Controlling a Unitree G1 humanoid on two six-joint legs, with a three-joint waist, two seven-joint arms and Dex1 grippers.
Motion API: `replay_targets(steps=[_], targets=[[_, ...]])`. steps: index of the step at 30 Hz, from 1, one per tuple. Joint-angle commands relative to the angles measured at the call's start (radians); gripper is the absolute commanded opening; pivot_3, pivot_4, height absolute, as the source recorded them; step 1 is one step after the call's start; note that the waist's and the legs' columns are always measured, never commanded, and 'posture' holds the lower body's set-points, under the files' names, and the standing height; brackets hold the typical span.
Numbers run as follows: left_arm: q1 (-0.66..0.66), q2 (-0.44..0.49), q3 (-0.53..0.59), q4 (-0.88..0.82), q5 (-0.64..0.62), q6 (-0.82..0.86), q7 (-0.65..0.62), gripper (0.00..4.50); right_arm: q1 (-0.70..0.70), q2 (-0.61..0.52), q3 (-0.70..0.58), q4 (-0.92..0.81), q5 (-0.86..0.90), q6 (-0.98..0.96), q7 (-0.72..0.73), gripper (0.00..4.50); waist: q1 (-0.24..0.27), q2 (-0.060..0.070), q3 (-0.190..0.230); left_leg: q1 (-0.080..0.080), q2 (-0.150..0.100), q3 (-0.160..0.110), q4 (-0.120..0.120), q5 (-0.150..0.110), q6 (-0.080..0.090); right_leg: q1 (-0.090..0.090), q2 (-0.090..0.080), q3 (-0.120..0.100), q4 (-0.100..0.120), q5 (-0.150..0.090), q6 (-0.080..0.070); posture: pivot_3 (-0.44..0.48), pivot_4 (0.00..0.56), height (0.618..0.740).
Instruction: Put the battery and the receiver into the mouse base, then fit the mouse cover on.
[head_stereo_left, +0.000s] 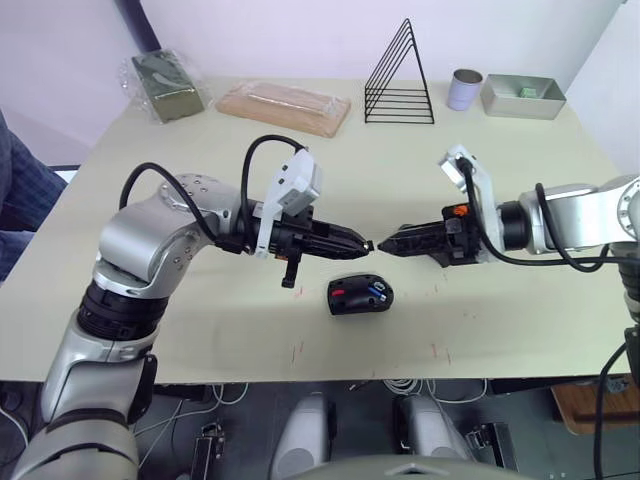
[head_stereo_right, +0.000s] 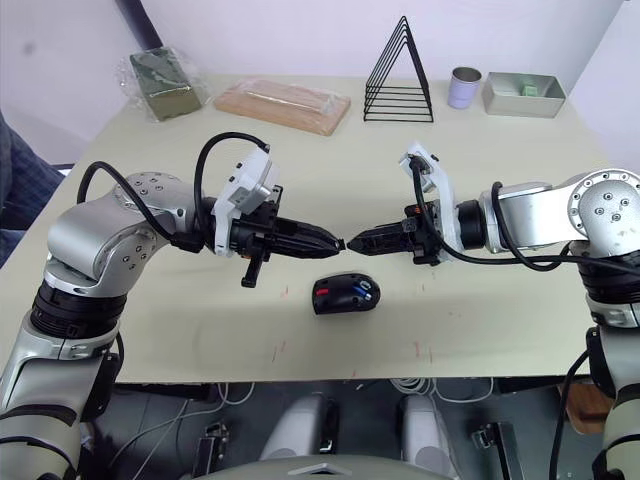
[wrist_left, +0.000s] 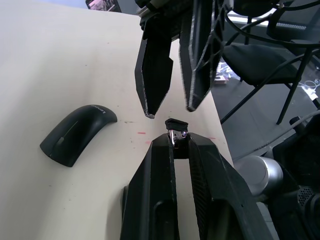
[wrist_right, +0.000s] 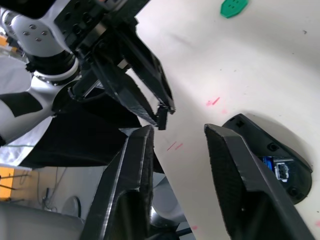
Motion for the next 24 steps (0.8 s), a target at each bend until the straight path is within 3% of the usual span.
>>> replay_targets(steps=[1,24], targets=[[0.005,0.011,0.005,-0.028,0.014,-0.035,-0.010,0.01,-0.010,0.011,-0.003,-0.001,0.026,-0.013,-0.009,1.94,-0.001,0.000,0.000,0.000,0.000,0.000,0.000,0.000,0.000,0.000,0.000,0.000,0.000,0.000,0.000,0.000,0.150,0.740],[0.027,0.004,-0.003,-0.044,0.042,-0.065,-0.013,0.01,0.010,0.060,0.010,0.035,0.026,0.009,-0.030,1.94,-0.001,0.000,0.000,0.000,0.000,0.000,0.000,0.000,0.000,0.000,0.000,0.000,0.000,0.000,0.000,0.000,0.150,0.740]])
